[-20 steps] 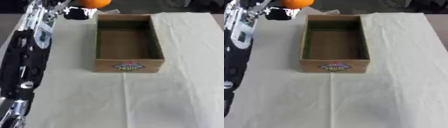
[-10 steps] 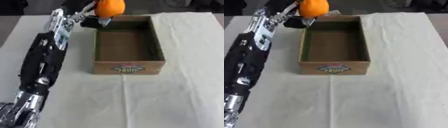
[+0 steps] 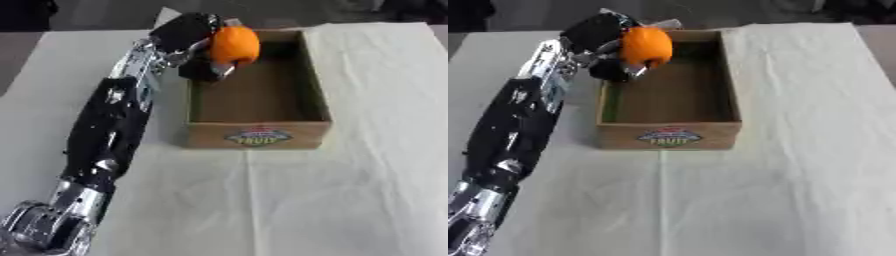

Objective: Pick up objects on the table and place them in the box.

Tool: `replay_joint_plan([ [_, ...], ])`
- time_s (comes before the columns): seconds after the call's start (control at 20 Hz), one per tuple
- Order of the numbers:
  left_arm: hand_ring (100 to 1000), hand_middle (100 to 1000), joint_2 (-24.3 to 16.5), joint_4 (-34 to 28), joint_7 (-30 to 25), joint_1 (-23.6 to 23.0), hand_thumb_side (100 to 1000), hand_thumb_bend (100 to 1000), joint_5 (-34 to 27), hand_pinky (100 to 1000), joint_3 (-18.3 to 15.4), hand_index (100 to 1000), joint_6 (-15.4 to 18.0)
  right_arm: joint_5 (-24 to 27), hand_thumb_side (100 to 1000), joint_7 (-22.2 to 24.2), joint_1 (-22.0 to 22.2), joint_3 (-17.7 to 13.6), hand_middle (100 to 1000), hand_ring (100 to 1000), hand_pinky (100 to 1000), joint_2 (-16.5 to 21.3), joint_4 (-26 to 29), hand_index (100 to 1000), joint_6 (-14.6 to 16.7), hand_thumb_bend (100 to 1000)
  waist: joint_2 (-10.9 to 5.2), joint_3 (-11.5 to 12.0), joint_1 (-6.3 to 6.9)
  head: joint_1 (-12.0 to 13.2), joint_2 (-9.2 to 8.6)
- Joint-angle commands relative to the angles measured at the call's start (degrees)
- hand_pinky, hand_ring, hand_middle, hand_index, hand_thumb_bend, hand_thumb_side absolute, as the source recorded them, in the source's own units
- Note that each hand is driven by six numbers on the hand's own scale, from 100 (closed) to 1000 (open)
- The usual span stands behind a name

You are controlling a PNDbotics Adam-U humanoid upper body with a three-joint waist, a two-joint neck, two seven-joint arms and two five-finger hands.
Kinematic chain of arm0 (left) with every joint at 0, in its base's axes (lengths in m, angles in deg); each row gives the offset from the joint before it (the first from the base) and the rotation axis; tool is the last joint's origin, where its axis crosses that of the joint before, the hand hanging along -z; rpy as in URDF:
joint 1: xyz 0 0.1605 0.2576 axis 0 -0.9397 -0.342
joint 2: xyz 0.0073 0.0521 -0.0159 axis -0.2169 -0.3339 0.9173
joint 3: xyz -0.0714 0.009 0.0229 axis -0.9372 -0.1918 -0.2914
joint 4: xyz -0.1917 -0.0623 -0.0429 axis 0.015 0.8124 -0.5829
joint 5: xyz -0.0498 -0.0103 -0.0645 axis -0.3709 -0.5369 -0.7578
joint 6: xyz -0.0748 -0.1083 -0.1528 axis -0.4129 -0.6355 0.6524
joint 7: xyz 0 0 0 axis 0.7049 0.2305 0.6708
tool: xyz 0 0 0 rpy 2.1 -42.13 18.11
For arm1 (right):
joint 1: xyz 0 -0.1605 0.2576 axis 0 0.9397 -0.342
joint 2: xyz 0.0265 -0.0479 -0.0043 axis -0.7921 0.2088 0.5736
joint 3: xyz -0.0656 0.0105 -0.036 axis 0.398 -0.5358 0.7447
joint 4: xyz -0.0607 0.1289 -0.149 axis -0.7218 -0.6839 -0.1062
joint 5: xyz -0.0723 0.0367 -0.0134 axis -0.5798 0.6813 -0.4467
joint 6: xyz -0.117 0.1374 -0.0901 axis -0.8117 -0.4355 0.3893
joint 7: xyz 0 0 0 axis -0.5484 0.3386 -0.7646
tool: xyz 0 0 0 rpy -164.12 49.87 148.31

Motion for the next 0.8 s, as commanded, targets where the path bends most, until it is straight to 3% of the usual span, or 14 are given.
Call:
replay_joint_plan([
  [0.05,528,500,-0.25,-0.43,-4.08,0.93,903,100,3.22,324,0.34,825,1.37,0.62,902,0.16,-0.56,0.11,529,883,858,0.36,1.15,766,-0.13,100,-1.34,-0.29,-0.15,0.52,-0.61],
  [0.25,627,605,-0.33,-1.09,-7.36,0.78,955,100,8.05,379,0.48,882,2.39,0.89,901,0.36,-0.68,0.23,529,883,858,0.28,1.15,766,-0.24,100,-1.46,-0.74,-0.07,0.96,-0.62],
  [0.3,678,689,-0.3,-1.01,-7.98,0.7,969,104,9.13,385,0.43,896,2.48,0.93,901,0.38,-0.67,0.23,529,884,858,0.29,1.15,766,-0.25,100,-1.49,-0.83,-0.05,0.92,-0.59],
  [0.35,700,714,-0.23,-0.87,-8.46,0.65,976,142,10.03,411,0.4,901,2.65,0.97,901,0.41,-0.66,0.24,529,884,859,0.28,1.15,766,-0.28,100,-1.51,-0.89,-0.04,0.92,-0.53],
  [0.45,772,778,-0.11,-1.04,-8.66,0.6,993,288,11.33,516,0.49,921,3.23,1.01,902,0.48,-0.62,0.25,528,885,859,0.24,1.15,766,-0.34,100,-1.51,-0.95,-0.02,0.94,-0.51],
  [0.5,801,807,-0.16,-1.38,-8.45,0.58,976,453,11.96,555,0.56,948,3.5,1.0,902,0.5,-0.59,0.25,528,885,859,0.24,1.15,766,-0.36,100,-1.52,-0.91,0.0,0.92,-0.48],
  [0.75,835,836,-0.41,-3.35,-5.61,0.38,924,735,15.31,594,0.52,1000,3.34,0.99,901,0.59,-0.52,0.32,528,885,859,0.25,1.15,765,-0.46,100,-1.56,-0.71,-0.02,0.68,-0.43],
  [0.8,836,835,-0.42,-3.61,-4.98,0.37,930,825,15.69,594,0.54,1000,3.35,1.02,902,0.65,-0.52,0.37,528,886,859,0.25,1.15,765,-0.47,100,-1.57,-0.66,-0.05,0.66,-0.45],
])
